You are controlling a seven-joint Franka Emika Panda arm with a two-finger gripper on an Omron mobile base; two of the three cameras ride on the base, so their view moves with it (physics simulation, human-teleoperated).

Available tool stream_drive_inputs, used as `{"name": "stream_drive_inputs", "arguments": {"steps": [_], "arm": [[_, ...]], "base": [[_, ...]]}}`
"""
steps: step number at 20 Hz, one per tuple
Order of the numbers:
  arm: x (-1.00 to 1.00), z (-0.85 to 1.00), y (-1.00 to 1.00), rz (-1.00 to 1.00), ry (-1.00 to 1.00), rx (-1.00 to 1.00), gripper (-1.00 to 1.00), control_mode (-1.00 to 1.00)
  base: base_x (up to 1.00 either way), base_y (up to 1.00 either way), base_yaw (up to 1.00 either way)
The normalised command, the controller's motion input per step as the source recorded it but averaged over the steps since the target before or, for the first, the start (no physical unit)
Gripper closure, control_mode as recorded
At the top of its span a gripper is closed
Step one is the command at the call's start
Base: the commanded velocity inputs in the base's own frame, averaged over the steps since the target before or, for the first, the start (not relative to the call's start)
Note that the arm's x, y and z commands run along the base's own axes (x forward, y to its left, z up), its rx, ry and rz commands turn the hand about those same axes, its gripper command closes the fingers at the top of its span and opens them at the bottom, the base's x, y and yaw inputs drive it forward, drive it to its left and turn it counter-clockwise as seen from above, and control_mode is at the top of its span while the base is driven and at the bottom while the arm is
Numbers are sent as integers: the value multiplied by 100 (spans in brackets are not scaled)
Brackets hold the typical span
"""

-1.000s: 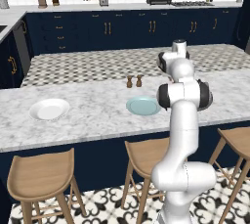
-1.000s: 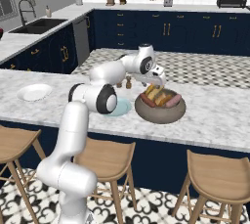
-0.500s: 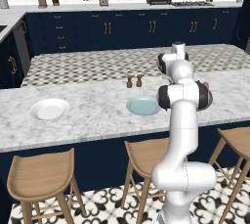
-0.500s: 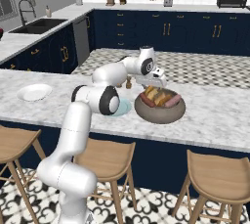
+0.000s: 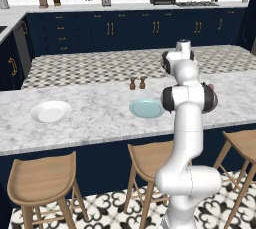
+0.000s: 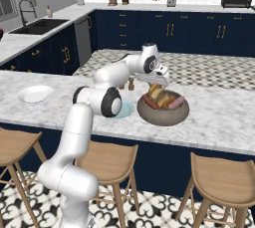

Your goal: Place one bun and one sausage from the bowl on each plate.

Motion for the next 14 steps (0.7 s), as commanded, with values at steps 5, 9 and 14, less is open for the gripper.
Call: {"name": "stream_drive_inputs", "arguments": {"steps": [5, 9, 14], "arm": [[-7, 61, 51, 8, -36, -13, 100, -100], [-75, 23, 99, 20, -17, -2, 100, -100], [-58, -5, 100, 25, 1, 2, 100, -100]], "base": [[0, 0, 0], [0, 0, 0], [0, 0, 0]]}}
